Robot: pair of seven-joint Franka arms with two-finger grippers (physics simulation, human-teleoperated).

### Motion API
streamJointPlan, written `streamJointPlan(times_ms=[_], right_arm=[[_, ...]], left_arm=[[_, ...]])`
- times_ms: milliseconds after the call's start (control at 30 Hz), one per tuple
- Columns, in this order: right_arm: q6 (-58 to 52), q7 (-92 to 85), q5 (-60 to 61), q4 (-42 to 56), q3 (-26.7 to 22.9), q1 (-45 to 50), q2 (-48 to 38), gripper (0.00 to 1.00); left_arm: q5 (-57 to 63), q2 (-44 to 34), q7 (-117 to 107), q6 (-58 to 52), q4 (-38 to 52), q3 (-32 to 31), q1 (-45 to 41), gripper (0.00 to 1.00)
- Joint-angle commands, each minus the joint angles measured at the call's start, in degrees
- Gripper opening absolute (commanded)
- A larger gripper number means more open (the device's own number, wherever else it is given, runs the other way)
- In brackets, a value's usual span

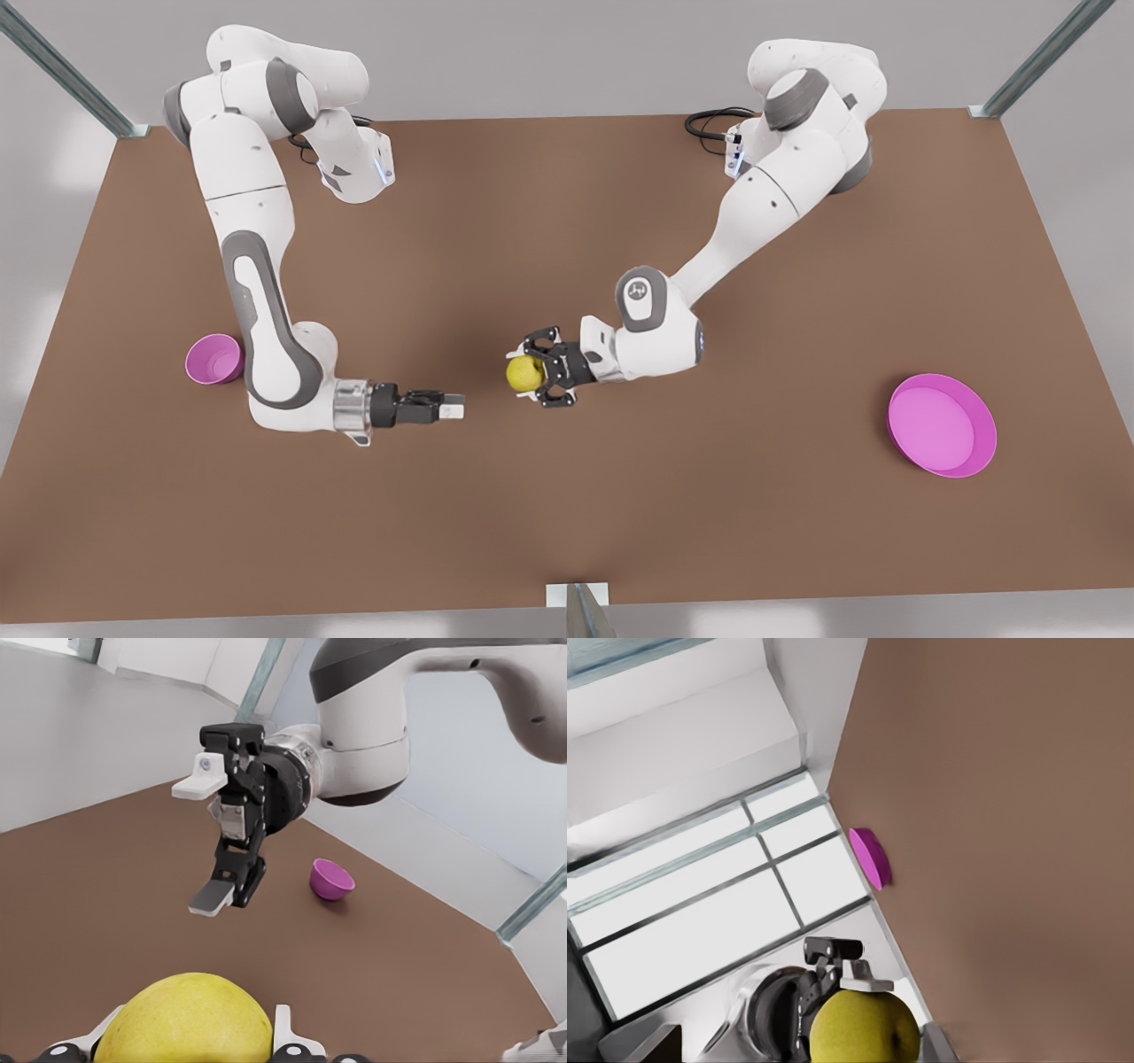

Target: Use the left arm to pick up the apple from the plate, transfer it to the gripper of the right arm, and then use the right arm to place it into the bowl

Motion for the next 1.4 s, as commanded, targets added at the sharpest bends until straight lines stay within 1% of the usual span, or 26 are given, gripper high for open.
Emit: streamJointPlan(times_ms=[0,100,167,267,367,400,467,633,900,1167,1367], right_arm=[[-6.5,-33.2,6.7,-0.9,0.0,0.0,0.4,1.0],[-10.0,-37.3,9.4,-0.9,1.2,-0.1,1.6,1.0],[-10.3,-39.4,9.4,-0.9,1.6,0.0,1.6,1.0],[-13.0,-46.9,8.9,-0.9,1.5,-0.9,6.5,1.0],[-13.4,-47.8,9.2,-0.7,2.6,-0.5,6.6,1.0],[-13.3,-47.8,9.4,-0.1,3.5,-0.5,6.6,1.0],[-13.3,-48.0,10.7,0.3,3.9,0.2,6.6,1.0],[-13.1,-51.3,10.5,2.0,3.9,0.2,9.5,1.0],[-12.7,-52.1,10.7,2.4,3.9,0.2,11.0,1.0],[-8.6,-52.1,8.7,3.0,3.6,1.5,10.8,1.0],[-7.4,-52.1,9.9,3.5,3.9,2.7,10.7,1.0]], left_arm=[[-0.6,0.3,36.3,0.4,0.4,0.0,-0.4,0.74],[-0.6,0.4,36.3,0.5,0.4,0.0,-0.8,0.74],[-0.6,0.8,36.3,0.5,0.7,0.0,-0.8,0.74],[-0.5,2.0,36.3,0.5,2.2,0.1,-0.9,0.74],[-0.5,2.5,36.3,0.5,2.8,0.2,-1.2,0.74],[-0.5,2.7,36.3,0.5,2.8,0.2,-1.3,0.74],[-0.5,2.8,36.3,0.6,3.5,0.2,-1.7,0.74],[-0.5,2.9,36.3,0.6,3.8,0.2,-2.1,0.74],[-0.5,3.7,36.3,0.6,4.4,0.4,-2.7,0.75],[-0.5,3.7,36.3,0.5,4.4,0.4,-2.7,0.75],[-0.5,3.7,36.3,0.5,4.4,0.4,-2.7,0.75]])
